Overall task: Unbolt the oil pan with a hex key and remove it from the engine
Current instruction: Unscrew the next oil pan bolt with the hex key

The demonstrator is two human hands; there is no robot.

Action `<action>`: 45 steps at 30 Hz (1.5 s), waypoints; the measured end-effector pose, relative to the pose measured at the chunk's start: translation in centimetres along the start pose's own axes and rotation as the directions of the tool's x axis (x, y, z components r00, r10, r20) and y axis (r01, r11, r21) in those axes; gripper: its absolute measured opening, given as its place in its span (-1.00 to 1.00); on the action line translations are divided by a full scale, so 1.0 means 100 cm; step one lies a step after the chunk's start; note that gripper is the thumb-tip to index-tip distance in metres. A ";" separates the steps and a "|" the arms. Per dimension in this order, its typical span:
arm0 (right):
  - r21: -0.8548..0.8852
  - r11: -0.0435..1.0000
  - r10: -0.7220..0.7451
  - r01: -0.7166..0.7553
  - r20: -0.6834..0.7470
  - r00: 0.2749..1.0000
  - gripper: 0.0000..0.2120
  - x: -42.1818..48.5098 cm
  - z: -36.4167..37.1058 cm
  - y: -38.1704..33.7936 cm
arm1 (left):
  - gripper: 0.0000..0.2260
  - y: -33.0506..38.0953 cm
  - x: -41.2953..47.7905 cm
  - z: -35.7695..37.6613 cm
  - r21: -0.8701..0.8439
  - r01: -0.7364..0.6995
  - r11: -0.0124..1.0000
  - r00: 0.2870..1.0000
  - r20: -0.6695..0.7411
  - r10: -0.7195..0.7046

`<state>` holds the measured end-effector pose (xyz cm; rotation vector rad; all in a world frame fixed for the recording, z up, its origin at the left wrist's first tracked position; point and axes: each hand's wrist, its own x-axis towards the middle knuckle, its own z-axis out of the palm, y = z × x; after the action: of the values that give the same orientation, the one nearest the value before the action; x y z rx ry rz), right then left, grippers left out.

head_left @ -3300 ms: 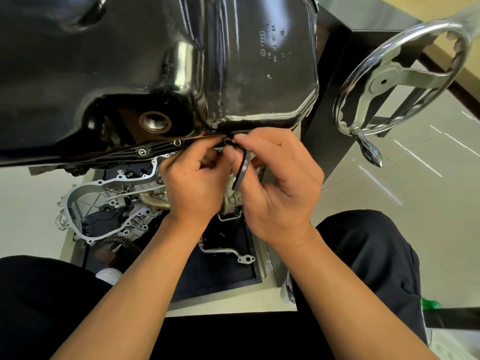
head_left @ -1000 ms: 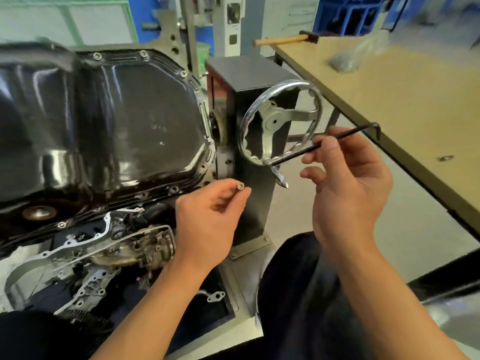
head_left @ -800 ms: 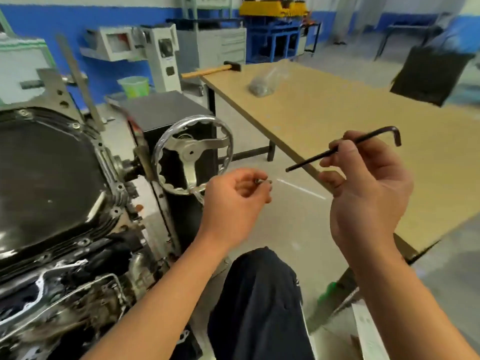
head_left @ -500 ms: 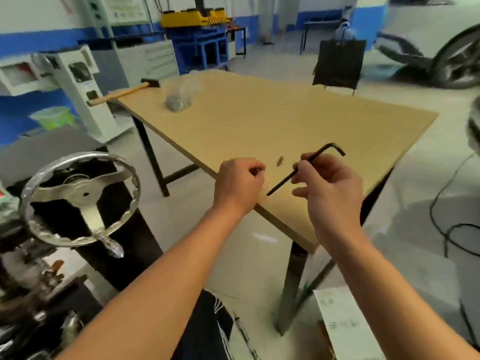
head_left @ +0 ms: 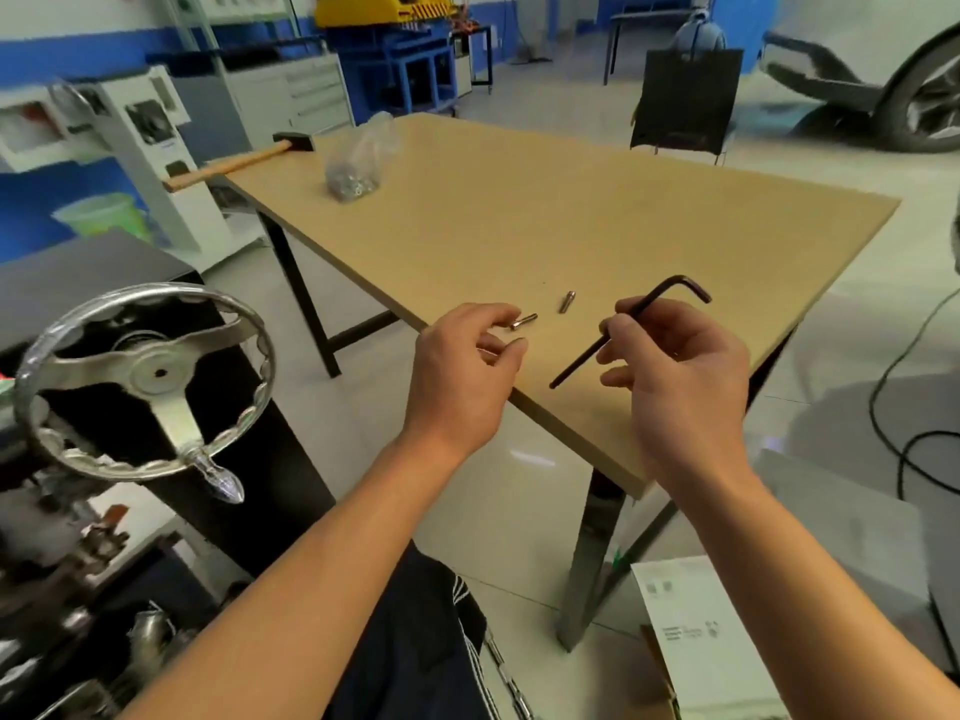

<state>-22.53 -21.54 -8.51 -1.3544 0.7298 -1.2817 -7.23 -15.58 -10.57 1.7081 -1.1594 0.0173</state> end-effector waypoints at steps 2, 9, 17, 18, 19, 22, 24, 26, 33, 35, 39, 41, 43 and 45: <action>-0.012 0.999 -0.037 0.037 0.044 0.998 -0.91 -0.012 0.009 -0.003 | -0.79 -0.005 -0.032 -0.027 -0.091 0.022 0.996 0.999 -0.039 -0.026; -0.002 0.972 -0.206 0.234 0.467 0.860 -0.88 -0.107 0.109 -0.003 | -0.77 -0.019 -0.145 -0.165 -0.100 0.151 0.983 0.986 -0.062 -0.158; 0.205 0.899 -0.404 0.387 0.728 0.554 -0.92 -0.246 0.214 0.000 | -0.88 -0.044 -0.241 -0.296 0.269 0.153 0.951 0.948 -0.313 -0.064; 0.230 0.886 -0.428 0.403 0.741 0.517 -0.94 -0.259 0.222 0.001 | -0.88 -0.048 -0.253 -0.305 0.300 0.161 0.940 0.927 -0.372 -0.040; 0.254 0.866 -0.459 0.431 0.747 0.481 -0.94 -0.271 0.229 0.002 | -0.88 -0.052 -0.265 -0.311 0.312 0.174 0.934 0.903 -0.428 -0.025; 0.350 0.783 -0.581 0.514 0.705 0.406 -0.91 -0.303 0.244 0.008 | -0.85 -0.063 -0.293 -0.321 0.347 0.205 0.915 0.843 -0.538 0.015; 0.417 0.721 -0.662 0.554 0.651 0.372 -0.93 -0.319 0.254 0.013 | -0.83 -0.068 -0.303 -0.324 0.384 0.202 0.901 0.808 -0.586 0.069; 0.448 0.701 -0.698 0.556 0.591 0.404 -0.93 -0.332 0.264 0.017 | -0.86 -0.072 -0.309 -0.330 0.415 0.201 0.887 0.757 -0.641 0.128; 0.455 0.724 -0.690 0.519 0.475 0.546 -0.93 -0.366 0.291 0.027 | -0.88 -0.094 -0.317 -0.346 0.458 0.243 0.855 0.608 -0.759 0.234; 0.466 0.708 -0.706 0.531 0.478 0.522 -0.92 -0.367 0.295 0.027 | -0.88 -0.097 -0.316 -0.347 0.448 0.246 0.860 0.585 -0.776 0.237; 0.441 0.722 -0.691 0.534 0.508 0.514 -0.92 -0.369 0.296 0.028 | -0.88 -0.102 -0.315 -0.348 0.445 0.257 0.858 0.575 -0.784 0.235; 0.430 0.727 -0.683 0.535 0.529 0.503 -0.92 -0.369 0.295 0.028 | -0.88 -0.103 -0.316 -0.348 0.445 0.262 0.856 0.578 -0.783 0.230; 0.428 0.728 -0.681 0.535 0.543 0.492 -0.92 -0.369 0.295 0.028 | -0.88 -0.102 -0.317 -0.347 0.437 0.260 0.861 0.581 -0.783 0.222; 0.418 0.733 -0.673 0.536 0.561 0.482 -0.93 -0.370 0.294 0.029 | -0.88 -0.101 -0.321 -0.347 0.432 0.262 0.863 0.589 -0.780 0.211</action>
<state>-2.64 20.60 -16.95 -1.8487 -0.4633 -1.1730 -0.55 31.80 -17.63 1.8211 -0.4073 1.0933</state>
